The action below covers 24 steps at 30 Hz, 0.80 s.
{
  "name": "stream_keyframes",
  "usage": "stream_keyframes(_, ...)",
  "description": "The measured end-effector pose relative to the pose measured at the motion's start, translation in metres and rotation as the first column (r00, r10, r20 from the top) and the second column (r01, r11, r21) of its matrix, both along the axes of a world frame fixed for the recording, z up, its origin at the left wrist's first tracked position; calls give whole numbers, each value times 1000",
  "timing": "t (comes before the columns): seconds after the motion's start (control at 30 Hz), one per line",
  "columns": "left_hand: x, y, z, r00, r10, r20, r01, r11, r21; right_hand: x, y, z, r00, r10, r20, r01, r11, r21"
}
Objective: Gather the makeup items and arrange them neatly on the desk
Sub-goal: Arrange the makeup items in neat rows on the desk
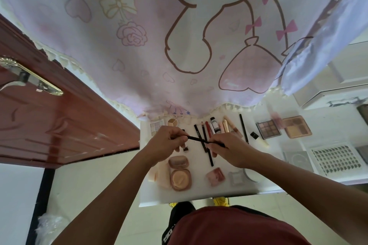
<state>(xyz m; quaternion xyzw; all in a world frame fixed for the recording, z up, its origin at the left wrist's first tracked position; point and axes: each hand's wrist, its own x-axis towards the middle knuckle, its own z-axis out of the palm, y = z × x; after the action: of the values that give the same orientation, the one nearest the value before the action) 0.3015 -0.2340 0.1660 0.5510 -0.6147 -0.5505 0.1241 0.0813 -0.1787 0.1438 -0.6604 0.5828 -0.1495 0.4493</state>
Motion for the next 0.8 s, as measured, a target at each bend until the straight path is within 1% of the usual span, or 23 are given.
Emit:
stream_keyframes(0.13, 1, -1, -3, 993, 86, -84, -80, 994, 72, -2, 2, -4, 997, -41, 67, 40, 999, 16)
stream_keyframes(0.27, 2, -3, -6, 988, 120, -95, -110, 989, 101, 0, 2, -10, 989, -82, 126, 78, 996, 40)
stream_keyframes(0.37, 2, -5, -9, 983, 162, -83, -154, 984, 95, 1, 4, -13, 986, -104, 132, 97, 994, 57)
stream_keyframes(0.57, 0, -13, -17, 975, 218, -45, -213, 973, 92, 7, 7, -16, 994, -86, 67, 86, 996, 1)
stream_keyframes(0.67, -1, -19, -23, 969, 241, -60, -232, 964, 129, 8, 8, -27, 993, -112, 33, 111, 994, 18)
stream_keyframes(0.8, 2, -29, -29, 937, 342, -73, -324, 928, 181, 5, 7, -44, 985, -170, -16, 171, 983, 64)
